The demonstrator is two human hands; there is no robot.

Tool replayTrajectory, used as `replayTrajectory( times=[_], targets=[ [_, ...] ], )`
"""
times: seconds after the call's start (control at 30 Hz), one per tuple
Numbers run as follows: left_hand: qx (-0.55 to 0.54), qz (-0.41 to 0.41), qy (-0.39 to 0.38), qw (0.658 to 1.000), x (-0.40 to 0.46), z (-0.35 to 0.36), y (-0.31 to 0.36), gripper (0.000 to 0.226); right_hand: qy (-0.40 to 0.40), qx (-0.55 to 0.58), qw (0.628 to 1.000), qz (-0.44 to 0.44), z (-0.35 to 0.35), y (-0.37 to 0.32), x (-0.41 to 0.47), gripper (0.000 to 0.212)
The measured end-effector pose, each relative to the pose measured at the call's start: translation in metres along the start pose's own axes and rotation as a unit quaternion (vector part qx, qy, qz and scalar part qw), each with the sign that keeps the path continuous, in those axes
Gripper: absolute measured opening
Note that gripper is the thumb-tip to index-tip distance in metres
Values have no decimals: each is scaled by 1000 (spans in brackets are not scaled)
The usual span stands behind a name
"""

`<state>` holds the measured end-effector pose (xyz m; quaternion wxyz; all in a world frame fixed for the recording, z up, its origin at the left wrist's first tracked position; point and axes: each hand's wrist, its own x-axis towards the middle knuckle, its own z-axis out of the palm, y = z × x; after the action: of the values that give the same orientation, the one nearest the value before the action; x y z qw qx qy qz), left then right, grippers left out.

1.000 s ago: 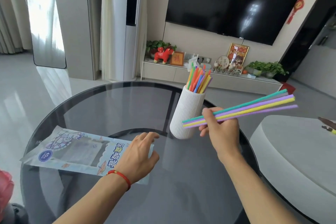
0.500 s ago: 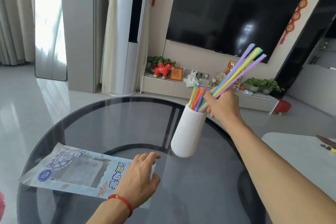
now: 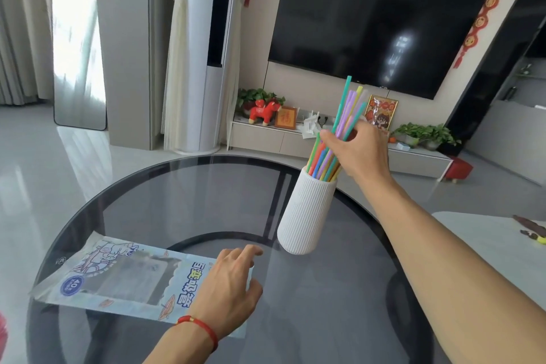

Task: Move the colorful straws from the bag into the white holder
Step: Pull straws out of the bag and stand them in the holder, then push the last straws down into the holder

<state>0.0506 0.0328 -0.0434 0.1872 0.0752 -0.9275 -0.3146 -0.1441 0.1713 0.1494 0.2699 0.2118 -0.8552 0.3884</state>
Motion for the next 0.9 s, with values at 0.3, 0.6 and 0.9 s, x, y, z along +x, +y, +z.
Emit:
replayTrajectory(
  times=[0.3, 0.6, 0.9],
  targets=[
    [-7, 1, 13, 1000, 0, 0, -5, 44, -3, -20, 999, 30, 6, 3, 1, 46],
    [10, 1, 20, 1000, 0, -6, -9, 45, -99, -77, 980, -153, 4, 12, -2, 57],
    [50, -5, 27, 998, -9, -12, -23, 44, -45, -88, 970, -221, 0, 2, -36, 45]
  ],
)
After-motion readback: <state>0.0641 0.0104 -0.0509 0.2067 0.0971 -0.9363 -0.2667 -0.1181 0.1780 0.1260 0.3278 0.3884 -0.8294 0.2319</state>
